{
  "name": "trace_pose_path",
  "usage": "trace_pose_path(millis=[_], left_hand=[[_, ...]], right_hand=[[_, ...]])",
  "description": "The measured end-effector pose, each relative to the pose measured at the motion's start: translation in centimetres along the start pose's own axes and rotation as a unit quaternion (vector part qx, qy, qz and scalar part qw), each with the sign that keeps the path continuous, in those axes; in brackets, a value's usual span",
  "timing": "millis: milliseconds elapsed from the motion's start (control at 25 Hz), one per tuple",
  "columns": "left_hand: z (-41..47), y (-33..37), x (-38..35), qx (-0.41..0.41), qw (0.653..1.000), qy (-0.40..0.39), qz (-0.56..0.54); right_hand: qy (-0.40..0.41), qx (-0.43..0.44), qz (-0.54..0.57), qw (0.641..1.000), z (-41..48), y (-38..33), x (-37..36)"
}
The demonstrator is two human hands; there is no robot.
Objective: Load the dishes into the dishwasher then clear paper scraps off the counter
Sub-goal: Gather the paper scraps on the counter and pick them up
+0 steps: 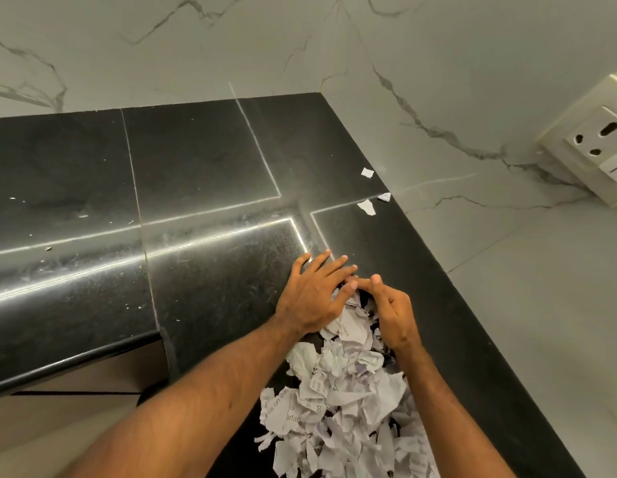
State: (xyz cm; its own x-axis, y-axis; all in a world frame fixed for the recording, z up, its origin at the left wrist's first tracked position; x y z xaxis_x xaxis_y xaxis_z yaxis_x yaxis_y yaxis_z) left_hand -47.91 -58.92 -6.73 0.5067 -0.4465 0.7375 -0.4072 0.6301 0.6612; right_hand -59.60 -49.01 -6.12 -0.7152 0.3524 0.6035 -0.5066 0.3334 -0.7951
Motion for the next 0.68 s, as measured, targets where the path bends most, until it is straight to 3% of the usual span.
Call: trace_pose_path(millis=[80,160,320,520,680], left_hand=[[-0.2,-0.2,0.0,0.003,1.000,0.005,-0.016],[-0.1,-0.5,0.4,0.013,0.999,0.014,-0.029],[-0.1,-0.8,0.1,0.013,0.999,0.013,-0.042],[0.2,-1.0,0.2,0.012,0.998,0.014,-0.058],[0.2,-1.3,0.2,0.009,0.998,0.022,-0.065]], right_hand=[[-0.017,-0.036,0.034,0.999,0.1,-0.6,0.4],[0.018,-0.043,0.049,0.998,1.7,-2.1,1.6],[0.122,0.056,-0.139,0.981,10.5,-4.1,3.2],[-0.004,0.030,-0.371,0.928,23.9,-2.1,0.6],[-0.041,0.000,-0.410,0.911,27.1,0.0,0.1]])
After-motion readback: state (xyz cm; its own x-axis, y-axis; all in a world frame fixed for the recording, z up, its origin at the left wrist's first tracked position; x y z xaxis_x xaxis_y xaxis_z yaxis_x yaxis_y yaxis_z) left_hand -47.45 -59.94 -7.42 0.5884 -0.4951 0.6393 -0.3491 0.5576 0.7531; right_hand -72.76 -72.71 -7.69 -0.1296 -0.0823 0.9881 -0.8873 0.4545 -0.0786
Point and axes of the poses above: each hand's wrist, its own z-axis towards the middle knuckle, its own x-axis out of the back of the hand, y = z × x, the point moved 9 cm from there along z, towards the middle knuckle, and after that the axes turned 12 degrees about -z, right-handed, at the moved point
